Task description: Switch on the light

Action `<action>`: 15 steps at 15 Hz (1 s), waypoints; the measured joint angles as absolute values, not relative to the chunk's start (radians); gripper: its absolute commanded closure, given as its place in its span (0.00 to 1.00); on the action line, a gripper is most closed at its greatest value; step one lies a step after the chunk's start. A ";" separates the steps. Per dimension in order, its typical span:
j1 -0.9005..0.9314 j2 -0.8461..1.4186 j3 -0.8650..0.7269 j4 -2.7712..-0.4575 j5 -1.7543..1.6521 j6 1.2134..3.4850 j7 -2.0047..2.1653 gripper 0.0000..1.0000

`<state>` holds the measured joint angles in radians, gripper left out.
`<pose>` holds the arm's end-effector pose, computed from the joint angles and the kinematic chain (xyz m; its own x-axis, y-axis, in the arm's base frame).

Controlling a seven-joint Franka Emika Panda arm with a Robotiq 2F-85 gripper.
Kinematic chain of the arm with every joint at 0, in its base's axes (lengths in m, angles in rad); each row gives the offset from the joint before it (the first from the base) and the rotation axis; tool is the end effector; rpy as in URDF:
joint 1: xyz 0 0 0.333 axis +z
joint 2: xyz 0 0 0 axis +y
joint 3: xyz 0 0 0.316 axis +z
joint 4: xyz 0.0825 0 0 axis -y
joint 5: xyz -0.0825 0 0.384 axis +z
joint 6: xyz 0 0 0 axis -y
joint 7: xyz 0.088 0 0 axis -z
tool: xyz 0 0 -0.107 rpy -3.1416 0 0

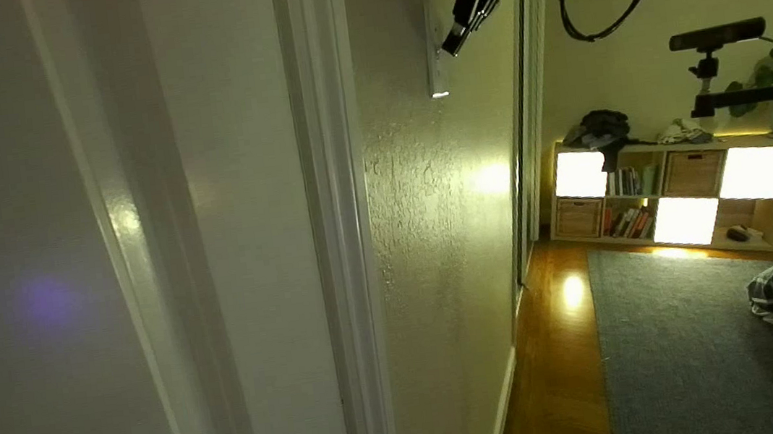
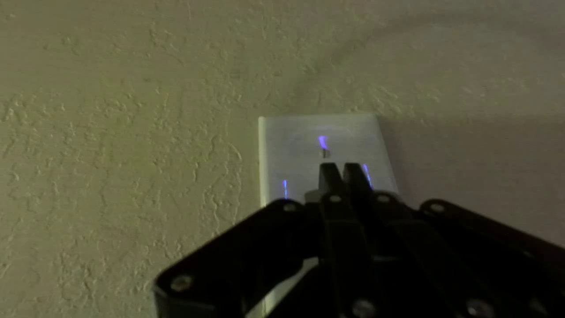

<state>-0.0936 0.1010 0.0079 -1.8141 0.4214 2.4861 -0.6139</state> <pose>0.6325 -0.0564 0.5443 0.7677 0.1951 0.6104 0.2771 -0.9599 -0.0417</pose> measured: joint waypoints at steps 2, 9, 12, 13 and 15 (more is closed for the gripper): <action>-0.094 0.101 0.008 -1.814 0.421 2.486 -0.615 0.92; -0.093 0.059 0.005 -1.847 0.419 2.385 -0.615 0.93; -0.093 -0.008 -0.010 -1.896 0.403 2.225 -0.609 0.93; -0.093 -0.032 -0.018 -1.913 0.390 2.178 -0.604 0.93; -0.094 -0.077 -0.032 -1.951 0.355 2.104 -0.585 0.93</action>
<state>-0.0935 -0.0770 -0.0316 -1.9507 0.3552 2.1039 -0.5850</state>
